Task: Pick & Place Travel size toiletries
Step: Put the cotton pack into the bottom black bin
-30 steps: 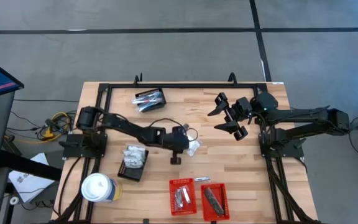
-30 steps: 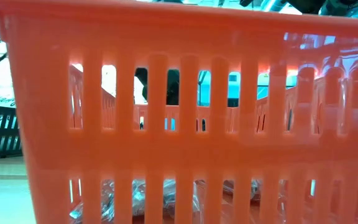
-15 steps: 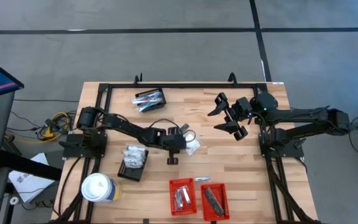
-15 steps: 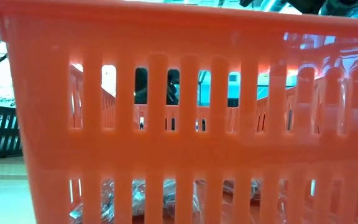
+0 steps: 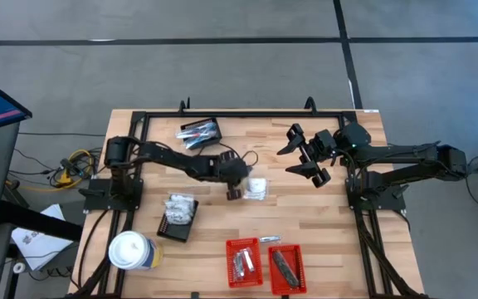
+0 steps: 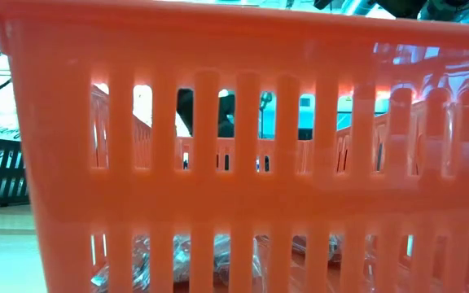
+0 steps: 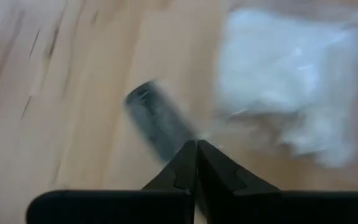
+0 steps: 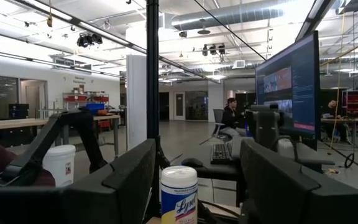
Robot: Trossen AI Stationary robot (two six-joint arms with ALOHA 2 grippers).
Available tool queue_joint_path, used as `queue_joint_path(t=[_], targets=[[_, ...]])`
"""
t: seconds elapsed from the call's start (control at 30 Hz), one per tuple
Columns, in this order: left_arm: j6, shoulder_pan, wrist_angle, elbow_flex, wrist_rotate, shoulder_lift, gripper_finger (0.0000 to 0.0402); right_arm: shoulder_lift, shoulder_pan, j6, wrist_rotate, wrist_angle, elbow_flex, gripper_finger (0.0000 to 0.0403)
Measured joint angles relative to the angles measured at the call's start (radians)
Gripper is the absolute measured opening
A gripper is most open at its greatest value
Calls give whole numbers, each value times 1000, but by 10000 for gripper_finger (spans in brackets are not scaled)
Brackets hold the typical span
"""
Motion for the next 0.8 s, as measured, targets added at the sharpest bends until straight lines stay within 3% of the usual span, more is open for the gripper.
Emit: queue_joint_path(t=[0.33,0.47,0.63,0.8], targets=[[49,-194,63,0,68,-5,7,0,0,0,0,0,0,230],[40,-190,63,0,52,-5,7,0,0,0,0,0,0,230],[2,-164,64,-5,133,15,7,0,0,0,0,0,0,230],[2,-150,62,-6,145,58,7,0,0,0,0,-1,0,230]])
